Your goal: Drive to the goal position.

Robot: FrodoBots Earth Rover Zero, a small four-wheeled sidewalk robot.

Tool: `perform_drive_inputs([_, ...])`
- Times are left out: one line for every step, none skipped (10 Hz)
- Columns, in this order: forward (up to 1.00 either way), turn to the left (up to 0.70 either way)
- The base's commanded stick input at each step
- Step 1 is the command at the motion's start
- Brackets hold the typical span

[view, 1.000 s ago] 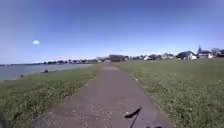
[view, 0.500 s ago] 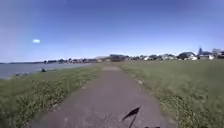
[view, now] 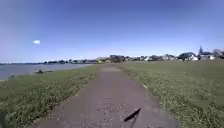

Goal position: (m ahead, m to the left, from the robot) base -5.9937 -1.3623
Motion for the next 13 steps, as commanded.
perform_drive_inputs([0.70,0.04])
perform_drive_inputs([0.70,0.04])
perform_drive_inputs([0.70,0.04])
perform_drive_inputs([0.70,0.04])
perform_drive_inputs([0.70,0.04])
perform_drive_inputs([0.70,0.04])
perform_drive_inputs([0.70,0.04])
perform_drive_inputs([0.70,0.04])
perform_drive_inputs([0.70,0.04])
perform_drive_inputs([0.70,0.04])
perform_drive_inputs([0.70,0.04])
perform_drive_inputs([0.70,0.04])
perform_drive_inputs([0.70,0.04])
